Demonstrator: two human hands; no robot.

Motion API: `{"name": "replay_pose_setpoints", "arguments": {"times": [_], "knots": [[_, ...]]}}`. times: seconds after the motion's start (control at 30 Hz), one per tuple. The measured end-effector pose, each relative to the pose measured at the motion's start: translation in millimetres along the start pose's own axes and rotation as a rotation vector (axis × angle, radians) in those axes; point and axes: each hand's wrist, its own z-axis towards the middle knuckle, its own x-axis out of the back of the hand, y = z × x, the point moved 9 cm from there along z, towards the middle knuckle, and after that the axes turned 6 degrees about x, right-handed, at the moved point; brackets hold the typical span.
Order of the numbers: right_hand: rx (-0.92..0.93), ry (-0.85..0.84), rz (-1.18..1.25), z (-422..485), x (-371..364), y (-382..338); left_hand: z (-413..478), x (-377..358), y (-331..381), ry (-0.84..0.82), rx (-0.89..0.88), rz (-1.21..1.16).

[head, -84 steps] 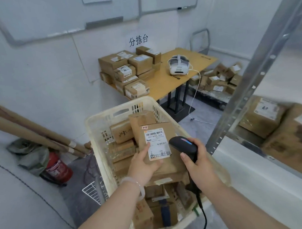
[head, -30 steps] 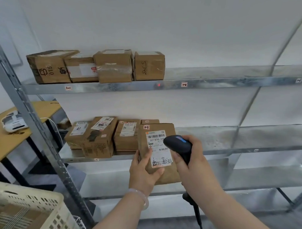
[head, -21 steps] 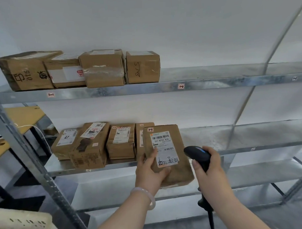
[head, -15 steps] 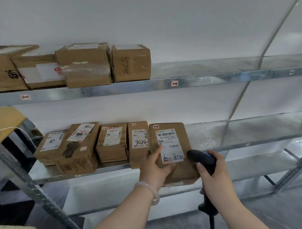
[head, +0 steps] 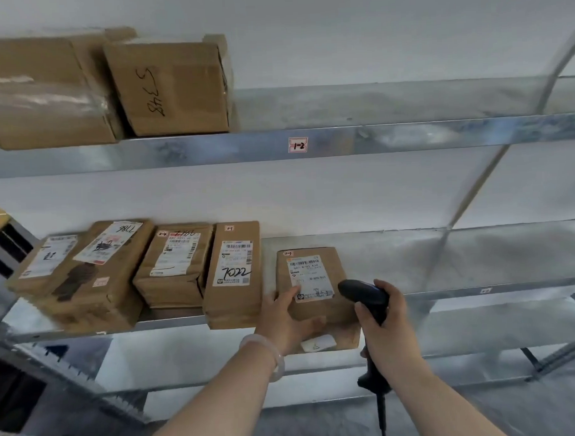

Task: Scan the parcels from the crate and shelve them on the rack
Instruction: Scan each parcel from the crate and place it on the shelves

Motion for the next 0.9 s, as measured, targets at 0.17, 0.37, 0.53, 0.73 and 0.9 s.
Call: {"name": "replay_pose_setpoints", "arguments": {"times": [0.17, 0.37, 0.53, 0.73, 0.9], "knots": [[-0.018, -0.072, -0.002, 21, -17, 15, 16, -9, -6, 0.081, -0.005, 0.077], [0.016, -0.104, -0.014, 36, -26, 14, 20, -10, -4, 0.186, -0.050, 0.249], [0.028, -0.116, -0.006, 51, -33, 13, 28, -4, 10, 0.261, -0.145, 0.399], [0.081, -0.167, 0.000, 76, -52, -2, 46, 17, 20, 0.420, -0.117, 0.710], [0.130, -0.198, -0.006, 84, -65, -14, 55, 26, 16, 0.403, -0.004, 0.732]]}}
